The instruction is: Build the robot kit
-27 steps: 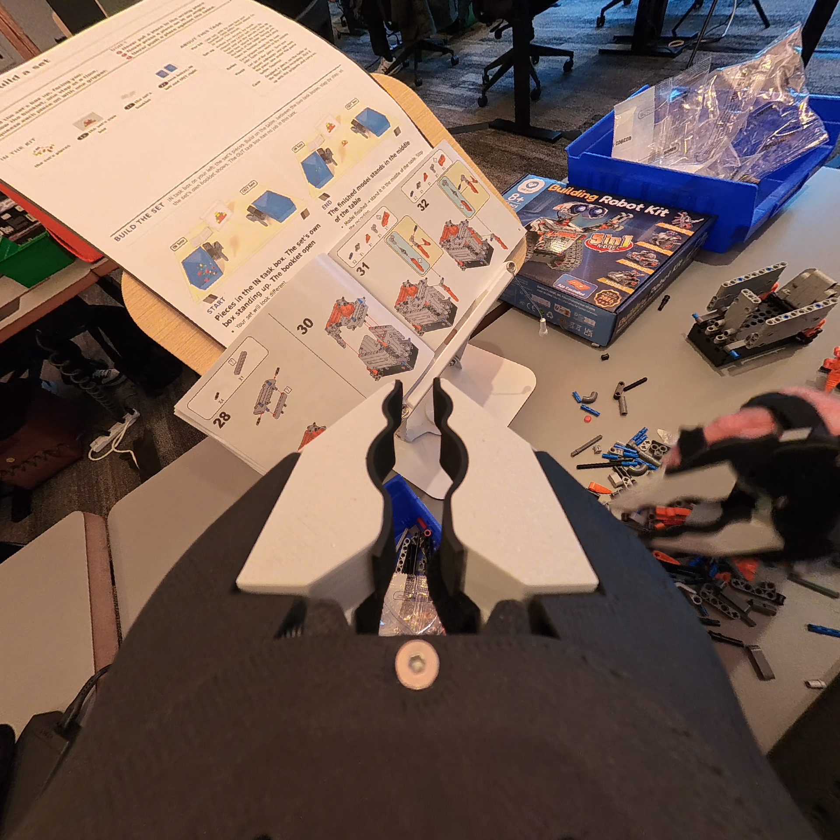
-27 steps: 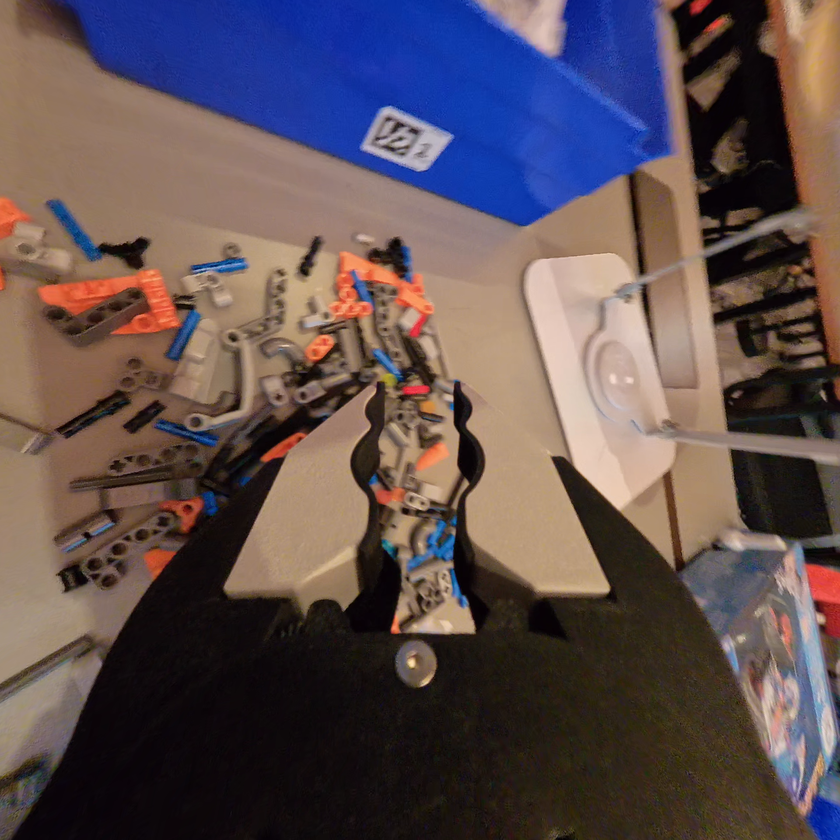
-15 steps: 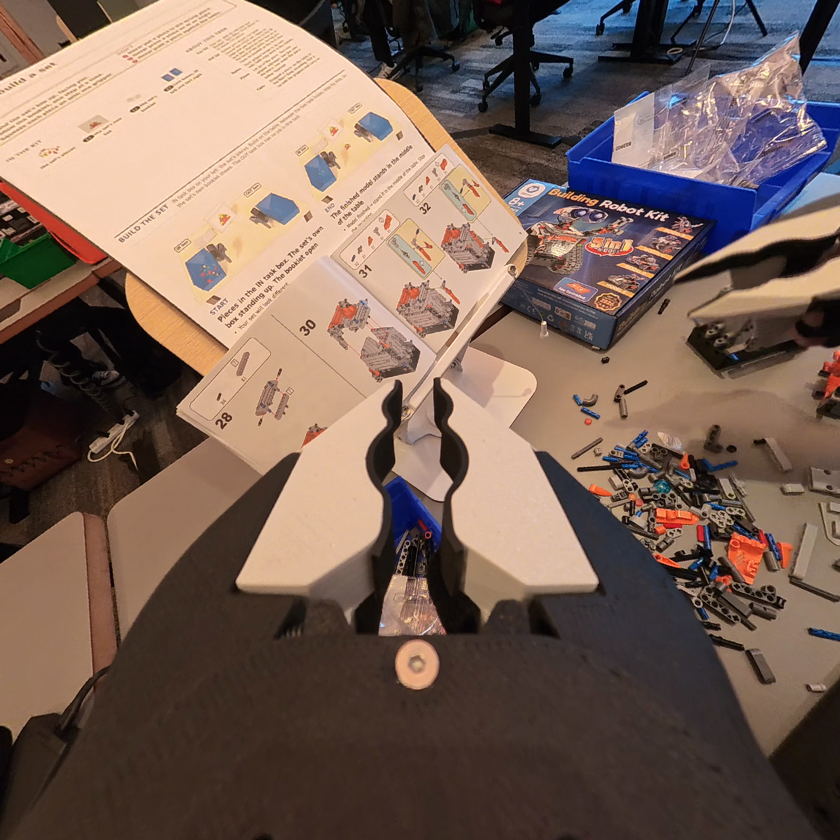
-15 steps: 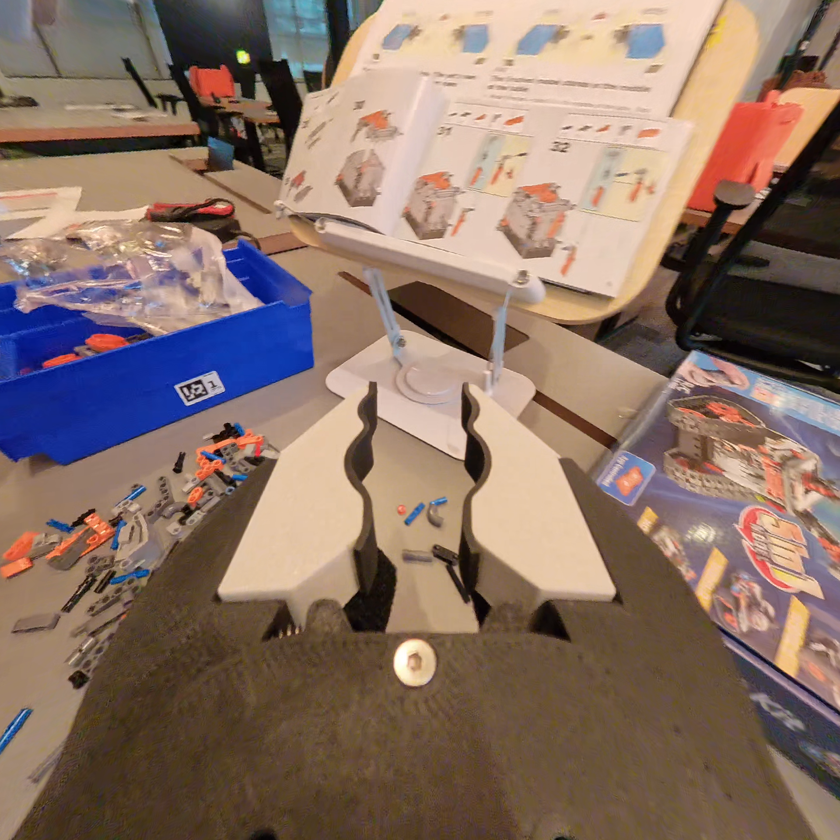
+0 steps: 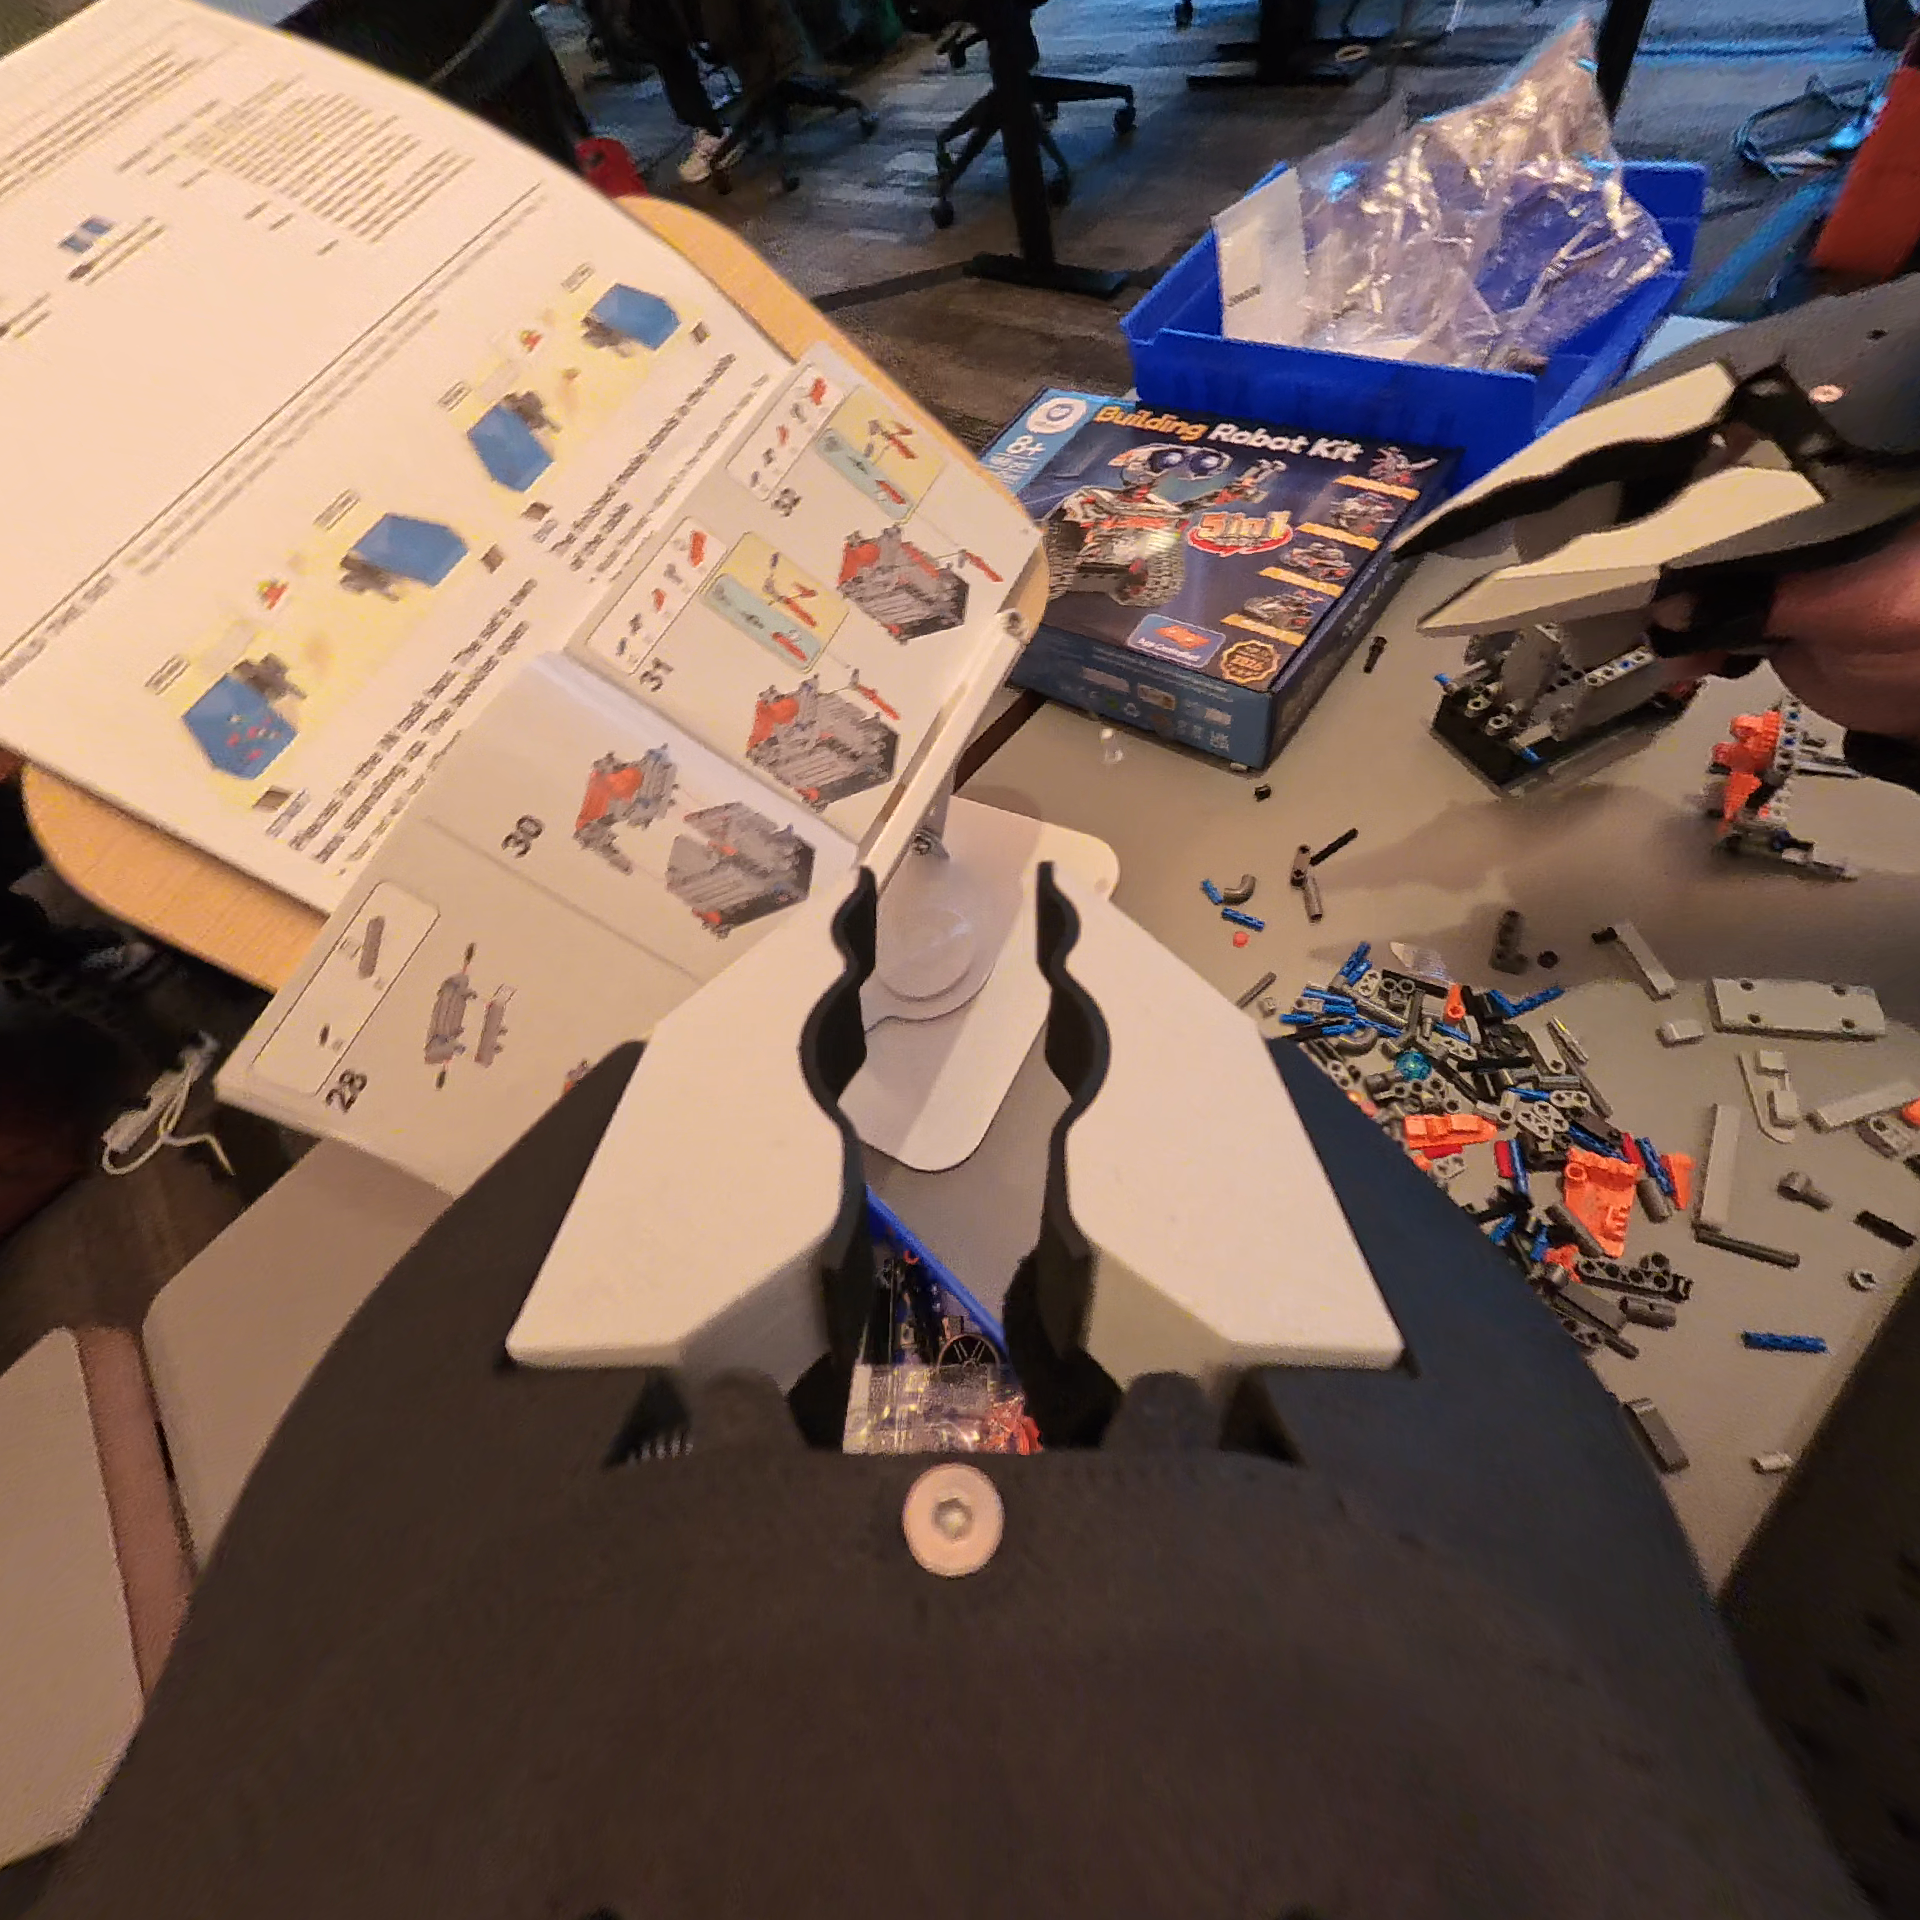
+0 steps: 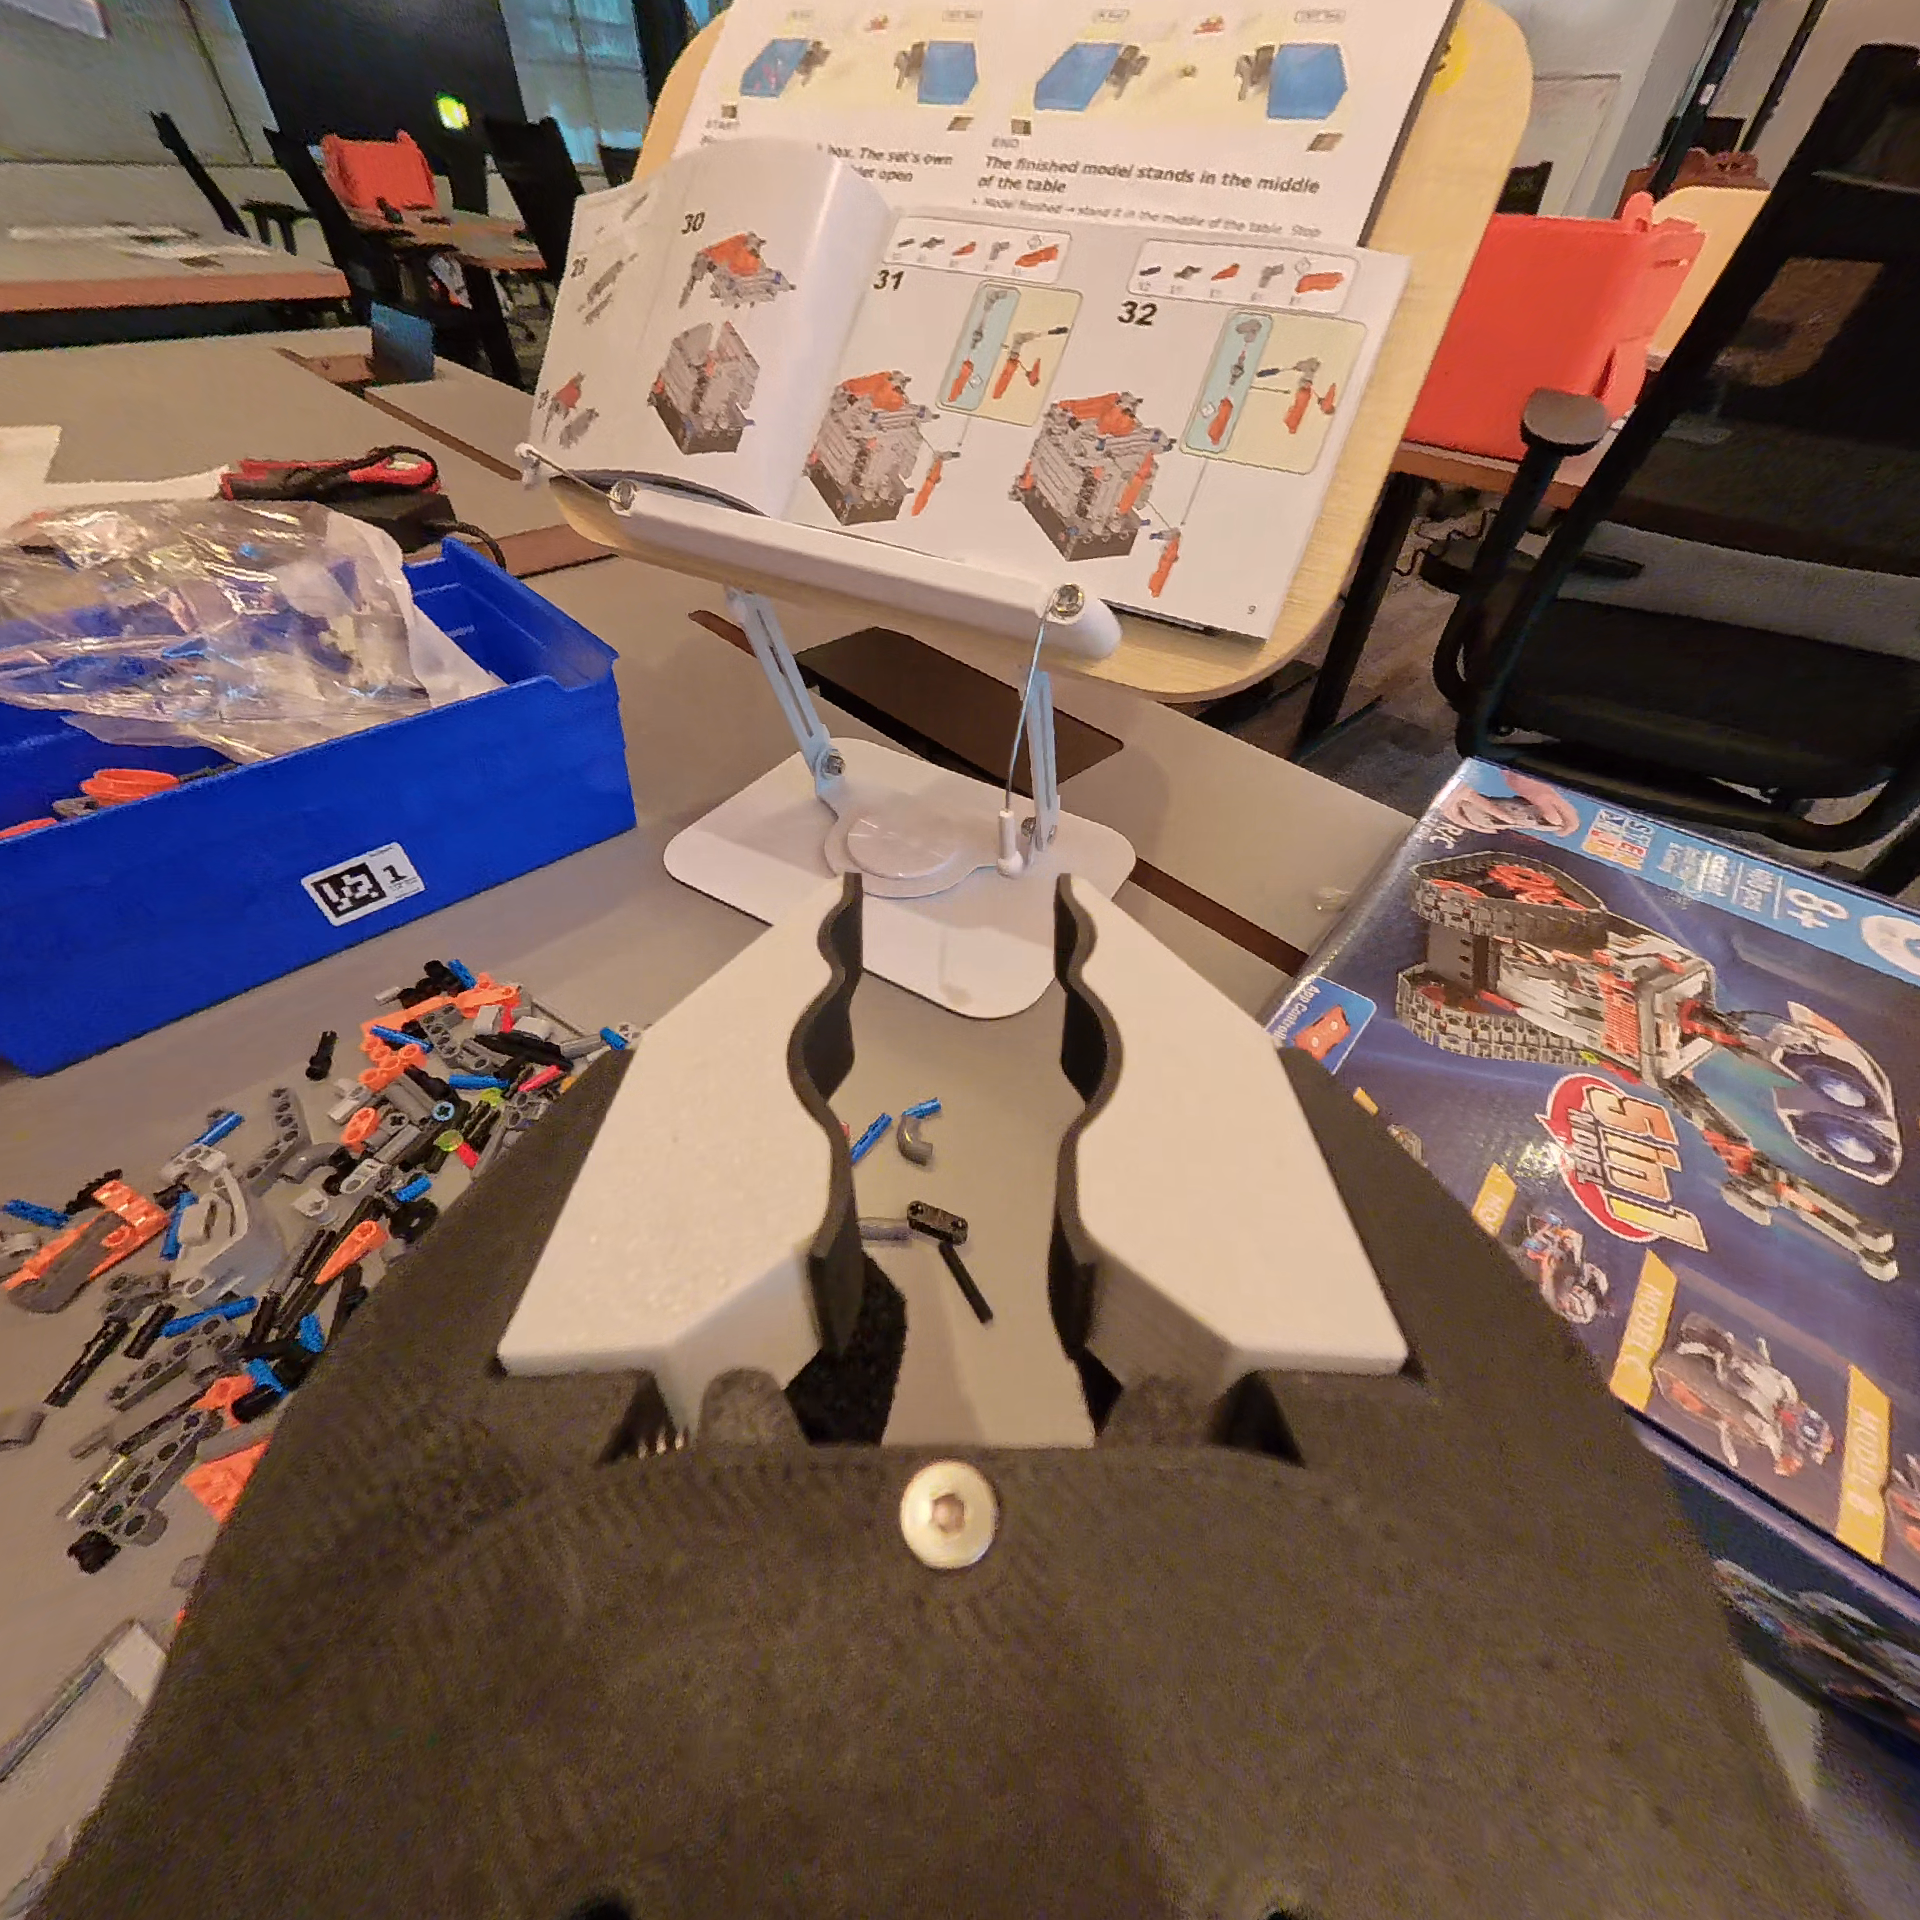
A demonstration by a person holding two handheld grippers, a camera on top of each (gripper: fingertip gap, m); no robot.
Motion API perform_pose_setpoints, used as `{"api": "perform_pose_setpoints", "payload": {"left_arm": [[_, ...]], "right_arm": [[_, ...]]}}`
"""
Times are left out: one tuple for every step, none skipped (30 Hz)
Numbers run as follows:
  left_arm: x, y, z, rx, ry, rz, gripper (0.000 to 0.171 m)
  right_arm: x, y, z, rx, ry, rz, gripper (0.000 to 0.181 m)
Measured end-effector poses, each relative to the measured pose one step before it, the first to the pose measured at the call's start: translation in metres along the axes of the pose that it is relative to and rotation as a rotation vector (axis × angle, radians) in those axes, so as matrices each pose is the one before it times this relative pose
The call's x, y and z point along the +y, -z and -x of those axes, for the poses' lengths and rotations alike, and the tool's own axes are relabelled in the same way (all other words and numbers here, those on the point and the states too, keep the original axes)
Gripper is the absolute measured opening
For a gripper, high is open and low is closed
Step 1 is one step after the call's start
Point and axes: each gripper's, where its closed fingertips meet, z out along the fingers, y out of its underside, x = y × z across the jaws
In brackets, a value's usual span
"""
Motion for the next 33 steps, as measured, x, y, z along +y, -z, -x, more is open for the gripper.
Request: {"api": "perform_pose_setpoints", "payload": {"left_arm": [[-0.00242, -0.00225, -0.00708, 0.0179, -0.0222, 0.00311, 0.032], [-0.00244, -0.00208, -0.00628, 0.011, -0.0249, 0.00322, 0.035], [-0.00198, -0.00184, -0.00434, 0.0018, -0.0212, 0.00489, 0.038], [-0.00193, -0.00148, -0.00377, 0.0015, -0.0139, 0.00566, 0.041], [-0.00222, -0.00131, -0.00399, 0.0061, -0.0098, 0.00218, 0.043], [-0.00173, -0.00112, -0.00359, 0.0073, -0.0086, 0.00253, 0.045], [-0.00043, -0.00119, -0.00299, 0.0079, -0.0107, 0.00807, 0.046], [0.00177, -0.00142, -0.00134, 0.0003, -0.0148, 0.02186, 0.048], [0.00438, -0.00142, 0.00092, -0.0109, -0.0199, 0.03567, 0.051], [0.00653, -0.00084, 0.00145, -0.0157, -0.0243, 0.04288, 0.055], [0.00891, -0.00048, -0.0017, 0.0029, -0.029, 0.04617, 0.056], [0.00988, -0.00025, -0.00375, 0.0138, -0.0348, 0.0418, 0.062], [0.00958, 0.00037, -0.00347, 0.0055, -0.04, 0.03062, 0.069], [0.0111, 0.00023, -0.0055, 0.0138, -0.0397, 0.0349, 0.074], [0.01409, -0.00053, -0.00505, 0.0121, -0.0315, 0.04824, 0.08], [0.01678, -0.00128, -0.00222, -0.0009, -0.0196, 0.05938, 0.085], [0.01868, -0.00196, 0.00027, -0.0086, -0.0106, 0.06378, 0.089], [0.01877, -0.00215, 0.0021, -0.0133, -0.0081, 0.05496, 0.09], [0.0177, -0.00218, 0.0023, -0.0085, -0.0029, 0.03948, 0.089], [0.01742, -0.00235, 0.00099, 0.0037, 0.0053, 0.03345, 0.087], [0.01798, -0.00272, 0.00024, 0.0099, 0.0124, 0.03806, 0.087], [0.01744, -0.00317, 0.00055, 0.0055, 0.0162, 0.04111, 0.087], [0.01482, -0.0039, -0.00079, 0.0081, 0.0103, 0.03253, 0.087], [0.01198, -0.00488, -0.0043, 0.0248, 0.0016, 0.02211, 0.085], [0.01105, -0.00584, -0.00526, 0.0316, -0.0017, 0.01918, 0.084], [0.01114, -0.007, -0.00257, 0.0212, 0.007, 0.02257, 0.083], [0.01146, -0.00825, -0.00149, 0.0209, 0.0158, 0.02749, 0.082], [0.0124, -0.00893, 0.00005, 0.0135, 0.0144, 0.03359, 0.083], [0.01166, -0.00842, 0.00171, 0.0039, 0.0134, 0.02992, 0.084], [0.00894, -0.00758, 0.00022, 0.012, 0.0143, 0.01555, 0.084], [0.00589, -0.00663, -0.00205, 0.0213, 0.0113, 0.0025, 0.084], [0.0046, -0.00591, -0.00195, 0.0152, 0.0037, 0.00429, 0.082], [0.00385, -0.00526, -0.00084, 0.0065, -0.006, 0.01595, 0.08]], "right_arm": [[0.00036, 0.00048, -0.00148, 0.0003, -0.007, -0.0015, 0.035], [0.00043, 0.00043, -0.00117, 0.0017, -0.0027, 0.0001, 0.035], [0.00019, 0.00057, -0.0014, 0.0038, 0.0015, 0.0013, 0.035], [-0.00009, 0.00106, -0.00164, 0.0059, 0.0025, 0.0, 0.035], [-0.00042, 0.00144, -0.00197, 0.0055, 0.0002, -0.0018, 0.035], [-0.00066, 0.00181, -0.00205, 0.0038, -0.0031, -0.0036, 0.035], [-0.0008, 0.00194, -0.00218, 0.0026, -0.0052, -0.0056, 0.035], [-0.00076, 0.00207, -0.00236, 0.003, -0.0064, -0.0053, 0.035], [-0.00064, 0.00189, -0.00242, 0.0027, -0.0067, -0.0048, 0.035], [-0.00073, 0.00182, -0.00223, 0.0026, -0.0063, -0.0044, 0.035], [-0.00086, 0.00178, -0.00204, 0.003, -0.0059, -0.0043, 0.035], [-0.001, 0.00166, -0.00182, 0.0027, -0.0047, -0.0052, 0.035], [-0.00089, 0.00154, -0.00176, 0.0033, -0.0033, -0.004, 0.035], [-0.00055, 0.00128, -0.00146, 0.0027, -0.0032, -0.0026, 0.035], [-0.00037, 0.00099, -0.00108, 0.0014, -0.003, -0.0016, 0.035], [0.0001, 0.00076, -0.00101, 0.0012, -0.0024, 0.0, 0.035], [0.00019, 0.00037, -0.00068, 0.0003, -0.0023, 0.0011, 0.035], [0.00061, 0.00004, -0.00017, -0.0021, -0.0028, 0.0025, 0.035], [0.00098, -0.00037, 0.00047, -0.0044, -0.0018, 0.005, 0.035], [0.00132, -0.00074, 0.00095, -0.0057, 0.0006, 0.0073, 0.035], [0.00174, -0.00112, 0.00153, -0.0061, 0.0028, 0.0094, 0.035], [0.00184, -0.0014, 0.00179, -0.0066, 0.0051, 0.0106, 0.035], [0.00175, -0.00153, 0.00188, -0.0053, 0.0067, 0.0102, 0.034], [0.00197, -0.0018, 0.00174, -0.0029, 0.0074, 0.0102, 0.034], [0.00214, -0.00191, 0.00124, -0.0014, 0.0069, 0.0105, 0.034], [0.00221, -0.00198, 0.00133, -0.0019, 0.0048, 0.0097, 0.034], [0.00183, -0.00182, 0.00141, -0.0041, 0.0018, 0.0075, 0.034], [0.00142, -0.00162, 0.00152, -0.0049, 0.0007, 0.0055, 0.034], [0.00129, -0.00124, 0.00115, -0.0029, 0.002, 0.0055, 0.034], [0.00107, -0.00094, 0.00061, -0.0001, 0.0038, 0.0056, 0.034], [0.00077, -0.00054, 0.00039, 0.0006, 0.0032, 0.0041, 0.034], [0.00032, -0.00023, 0.0004, -0.0011, 0.0008, 0.0014, 0.034], [0.00009, -0.00005, 0.00049, -0.0022, -0.0008, 0.0001, 0.034]]}}
